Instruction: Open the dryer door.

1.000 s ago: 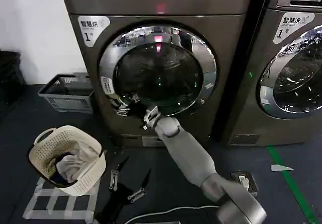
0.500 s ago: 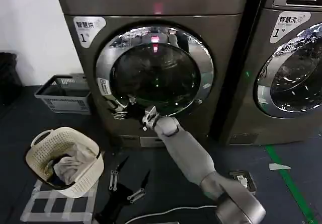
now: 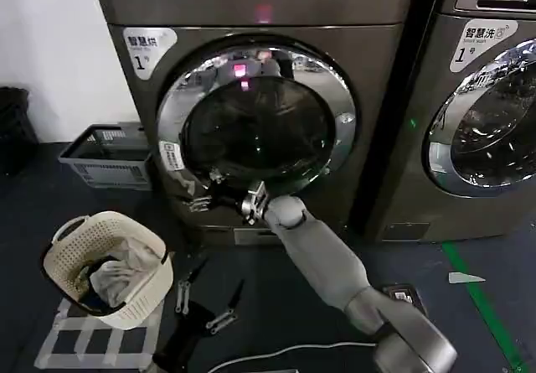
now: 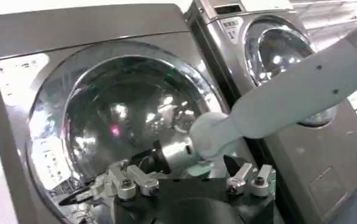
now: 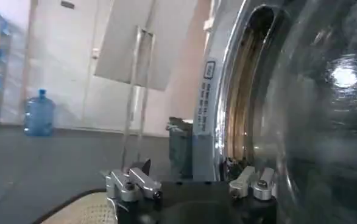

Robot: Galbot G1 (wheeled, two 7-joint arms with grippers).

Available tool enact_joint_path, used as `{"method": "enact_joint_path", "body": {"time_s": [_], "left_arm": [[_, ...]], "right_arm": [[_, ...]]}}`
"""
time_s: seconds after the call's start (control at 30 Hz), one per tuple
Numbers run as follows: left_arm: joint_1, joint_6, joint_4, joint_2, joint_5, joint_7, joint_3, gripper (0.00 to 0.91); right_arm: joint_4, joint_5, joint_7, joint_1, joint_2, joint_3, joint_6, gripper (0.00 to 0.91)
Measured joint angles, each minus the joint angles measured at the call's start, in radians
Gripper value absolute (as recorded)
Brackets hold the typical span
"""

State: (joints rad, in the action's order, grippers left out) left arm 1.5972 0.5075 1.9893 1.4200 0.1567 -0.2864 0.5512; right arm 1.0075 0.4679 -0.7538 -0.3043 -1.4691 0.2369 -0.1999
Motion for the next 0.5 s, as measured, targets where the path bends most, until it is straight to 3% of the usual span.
{"method": "enact_joint_path", "body": {"time_s": [0.5], "left_arm": [[-0.129, -0.102, -0.058, -0.057, -0.183, -0.041, 0.146, 0.907]], "right_arm": [[0.132, 0.115, -0.118, -0.015, 0.106, 0.064, -0.001, 0.907]]}}
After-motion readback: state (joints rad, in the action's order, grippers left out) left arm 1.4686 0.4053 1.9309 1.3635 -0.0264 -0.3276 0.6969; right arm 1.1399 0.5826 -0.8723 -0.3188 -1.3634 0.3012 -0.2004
